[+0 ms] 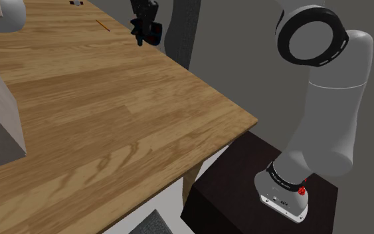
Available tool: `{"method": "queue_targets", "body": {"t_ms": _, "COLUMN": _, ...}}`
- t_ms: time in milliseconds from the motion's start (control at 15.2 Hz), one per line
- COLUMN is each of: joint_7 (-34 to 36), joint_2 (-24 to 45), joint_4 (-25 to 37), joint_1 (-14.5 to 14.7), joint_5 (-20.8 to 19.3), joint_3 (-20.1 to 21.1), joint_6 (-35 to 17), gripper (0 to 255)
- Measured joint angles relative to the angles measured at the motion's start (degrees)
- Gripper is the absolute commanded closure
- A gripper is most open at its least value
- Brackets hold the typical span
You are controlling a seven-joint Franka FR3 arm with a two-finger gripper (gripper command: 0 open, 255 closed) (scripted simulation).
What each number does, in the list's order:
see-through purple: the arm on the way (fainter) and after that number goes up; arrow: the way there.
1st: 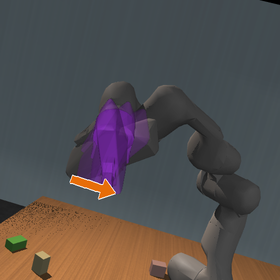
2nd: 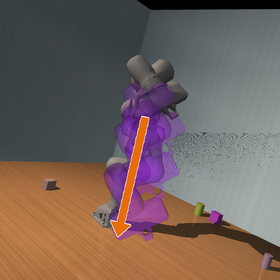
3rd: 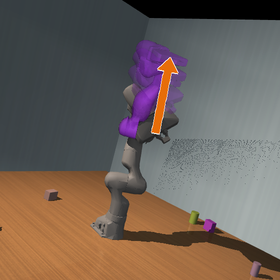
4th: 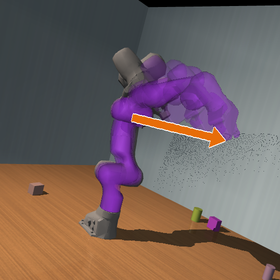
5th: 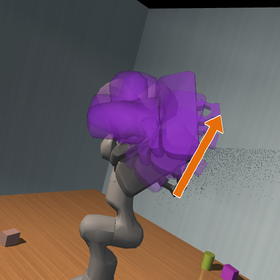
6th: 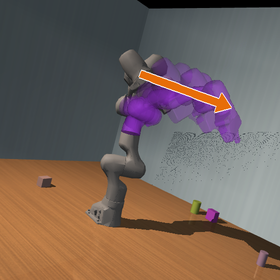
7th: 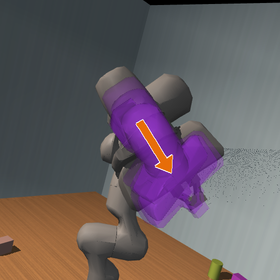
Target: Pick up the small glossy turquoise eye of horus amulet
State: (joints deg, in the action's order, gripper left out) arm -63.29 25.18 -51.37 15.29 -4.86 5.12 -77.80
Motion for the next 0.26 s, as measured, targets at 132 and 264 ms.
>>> {"method": "queue_targets", "body": {"t_ms": 132, "joint_7": -0.2, "joint_2": 2.1, "joint_4": 5.1, "joint_1": 0.2, "joint_5": -0.2, "joint_3": -0.1, "joint_6": 3.0, "gripper": 255}}
{"method": "queue_targets", "body": {"t_ms": 264, "joint_7": -0.3, "joint_2": 4.7, "joint_4": 10.8, "joint_1": 0.7, "joint_5": -0.5, "joint_3": -0.1, "joint_6": 6.2, "gripper": 255}}
